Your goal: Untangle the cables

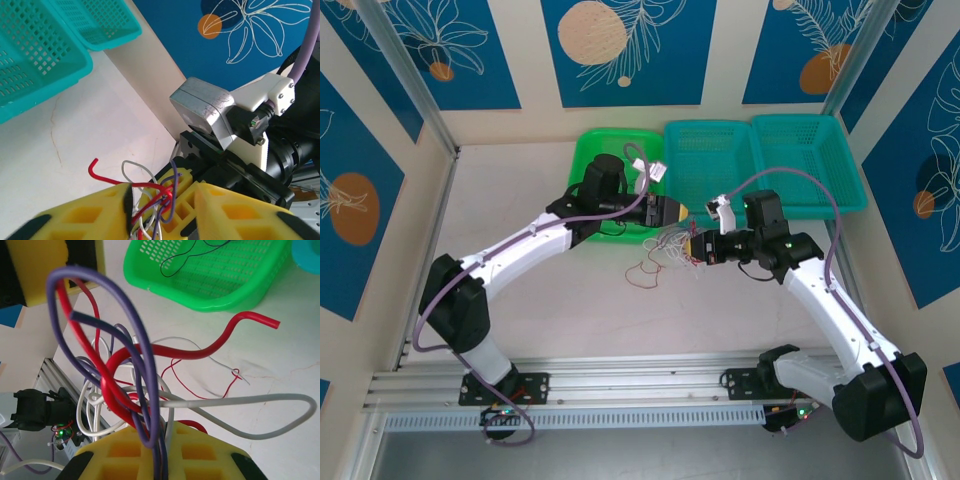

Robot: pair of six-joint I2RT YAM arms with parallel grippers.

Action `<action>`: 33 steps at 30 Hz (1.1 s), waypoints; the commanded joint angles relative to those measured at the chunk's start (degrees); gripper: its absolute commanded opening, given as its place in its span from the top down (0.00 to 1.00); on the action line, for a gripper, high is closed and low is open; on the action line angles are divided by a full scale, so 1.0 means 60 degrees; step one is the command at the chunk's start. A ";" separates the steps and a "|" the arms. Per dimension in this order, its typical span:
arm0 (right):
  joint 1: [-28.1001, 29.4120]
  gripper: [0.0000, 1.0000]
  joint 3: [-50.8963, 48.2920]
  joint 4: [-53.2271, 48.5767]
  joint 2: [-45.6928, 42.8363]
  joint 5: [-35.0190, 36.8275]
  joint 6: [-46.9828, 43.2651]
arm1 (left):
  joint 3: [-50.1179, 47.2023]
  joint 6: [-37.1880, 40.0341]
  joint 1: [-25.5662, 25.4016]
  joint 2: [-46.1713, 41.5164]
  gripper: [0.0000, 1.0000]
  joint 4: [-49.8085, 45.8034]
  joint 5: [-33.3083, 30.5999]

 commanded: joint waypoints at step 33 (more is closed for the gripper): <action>0.0096 1.00 0.0317 0.0078 0.0206 0.0001 0.0325 | -0.0231 -0.0428 -0.0330 0.0370 0.64 0.0844 0.0301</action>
